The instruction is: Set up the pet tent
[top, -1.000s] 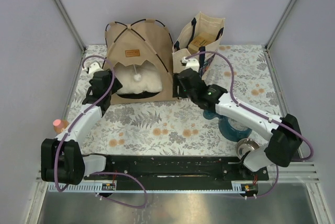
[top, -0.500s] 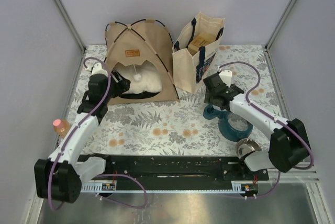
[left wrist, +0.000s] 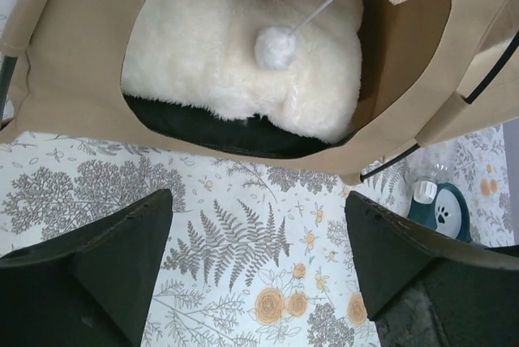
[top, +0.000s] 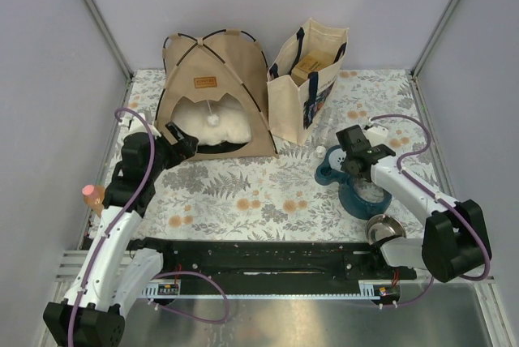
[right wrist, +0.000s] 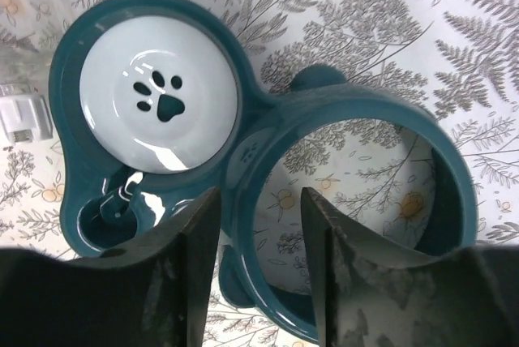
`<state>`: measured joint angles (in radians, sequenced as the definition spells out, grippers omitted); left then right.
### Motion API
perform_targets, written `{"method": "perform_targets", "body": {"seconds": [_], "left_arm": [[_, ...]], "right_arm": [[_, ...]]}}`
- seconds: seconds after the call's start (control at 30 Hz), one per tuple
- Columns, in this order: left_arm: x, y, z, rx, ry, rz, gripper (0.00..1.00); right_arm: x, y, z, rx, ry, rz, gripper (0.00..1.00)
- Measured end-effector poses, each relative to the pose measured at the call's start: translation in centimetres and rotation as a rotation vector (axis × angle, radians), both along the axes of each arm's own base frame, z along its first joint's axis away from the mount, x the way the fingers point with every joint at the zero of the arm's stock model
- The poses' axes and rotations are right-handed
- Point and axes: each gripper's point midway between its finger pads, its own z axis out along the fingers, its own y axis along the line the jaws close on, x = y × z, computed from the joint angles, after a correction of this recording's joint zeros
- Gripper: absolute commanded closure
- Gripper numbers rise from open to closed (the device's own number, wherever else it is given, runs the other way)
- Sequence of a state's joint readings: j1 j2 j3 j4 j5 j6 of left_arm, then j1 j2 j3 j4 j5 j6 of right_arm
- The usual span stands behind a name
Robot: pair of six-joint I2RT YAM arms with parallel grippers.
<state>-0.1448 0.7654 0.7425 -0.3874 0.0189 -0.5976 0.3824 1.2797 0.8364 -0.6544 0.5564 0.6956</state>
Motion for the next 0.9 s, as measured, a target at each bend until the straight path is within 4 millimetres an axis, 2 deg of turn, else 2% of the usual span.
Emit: {"method": "perform_targets", "body": {"seconds": [0.13, 0.2, 0.33, 0.53, 0.9], "left_arm": [[-0.5, 0.2, -0.6, 0.013, 0.025, 0.001, 0.09], [-0.6, 0.3, -0.8, 0.022, 0.034, 0.003, 0.09], [-0.6, 0.4, -0.9, 0.031, 0.035, 0.005, 0.08], [-0.7, 0.5, -0.8, 0.033, 0.031, 0.004, 0.08], [-0.9, 0.5, -0.8, 0.034, 0.031, 0.003, 0.08]], "right_arm": [[-0.1, 0.6, -0.8, 0.026, 0.030, 0.013, 0.63], [-0.1, 0.9, -1.0, 0.035, 0.038, 0.023, 0.72], [0.0, 1.4, -1.3, 0.047, 0.050, 0.052, 0.82], [1.0, 2.6, -1.1, 0.085, 0.029, 0.114, 0.99], [2.1, 5.4, -1.1, 0.131, 0.076, 0.322, 1.00]]}}
